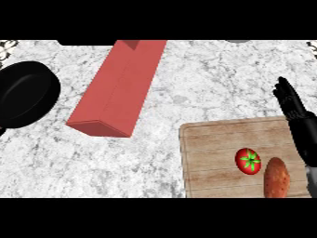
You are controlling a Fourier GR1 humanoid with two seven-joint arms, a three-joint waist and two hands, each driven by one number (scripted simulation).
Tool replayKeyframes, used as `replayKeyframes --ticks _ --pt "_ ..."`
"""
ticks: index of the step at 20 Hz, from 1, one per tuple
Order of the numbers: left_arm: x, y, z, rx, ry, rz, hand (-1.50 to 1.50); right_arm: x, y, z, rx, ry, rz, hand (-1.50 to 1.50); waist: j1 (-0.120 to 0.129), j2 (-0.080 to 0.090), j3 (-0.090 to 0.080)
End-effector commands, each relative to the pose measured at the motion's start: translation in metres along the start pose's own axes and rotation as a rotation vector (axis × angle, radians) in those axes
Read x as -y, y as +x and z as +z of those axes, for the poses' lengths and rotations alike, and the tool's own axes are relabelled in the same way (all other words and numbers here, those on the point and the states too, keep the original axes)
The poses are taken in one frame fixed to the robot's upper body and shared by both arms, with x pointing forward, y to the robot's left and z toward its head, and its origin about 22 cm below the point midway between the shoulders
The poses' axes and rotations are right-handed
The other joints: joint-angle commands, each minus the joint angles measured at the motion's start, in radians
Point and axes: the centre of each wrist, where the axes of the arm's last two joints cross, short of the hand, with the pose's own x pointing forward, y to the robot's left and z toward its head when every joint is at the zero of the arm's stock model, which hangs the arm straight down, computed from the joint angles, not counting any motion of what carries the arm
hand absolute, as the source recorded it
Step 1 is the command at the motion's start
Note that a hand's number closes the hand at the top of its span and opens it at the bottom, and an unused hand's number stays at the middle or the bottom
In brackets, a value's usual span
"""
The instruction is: Pick the tomato from the cutting board and place it in the cardboard box
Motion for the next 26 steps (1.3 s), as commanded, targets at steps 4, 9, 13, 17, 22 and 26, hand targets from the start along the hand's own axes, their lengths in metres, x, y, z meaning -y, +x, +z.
replayKeyframes --ticks 4,9,13,17,22,26 --pt "-0.002 0.019 -0.005 0.217 -0.084 -0.237 0.0 0.002 -0.022 0.025 -0.021 0.06 -0.223 -1.5 -0.036 0.02 -0.018" --pt "0.011 0.025 -0.004 0.26 -0.149 -0.318 0.0 0.047 -0.008 0.03 0.055 0.328 0.545 -1.5 -0.056 0.024 -0.023" --pt "0.027 0.022 -0.003 0.273 -0.197 -0.336 0.0 0.008 -0.077 0.082 0.052 0.141 -0.001 -1.5 -0.038 0.023 -0.016" --pt "0.016 0.026 -0.014 0.263 -0.2 -0.35 0.0 0.062 -0.095 0.112 0.175 0.184 -0.071 -1.5 -0.035 0.021 -0.018" --pt "0.051 0.004 -0.003 0.275 -0.208 -0.355 0.0 0.091 -0.069 0.074 0.177 0.259 0.304 -1.5 -0.03 0.021 -0.021" --pt "0.056 0.007 -0.001 0.291 -0.215 -0.353 0.0 0.105 -0.043 0.053 0.078 0.432 0.52 -1.5 -0.023 0.021 -0.022"
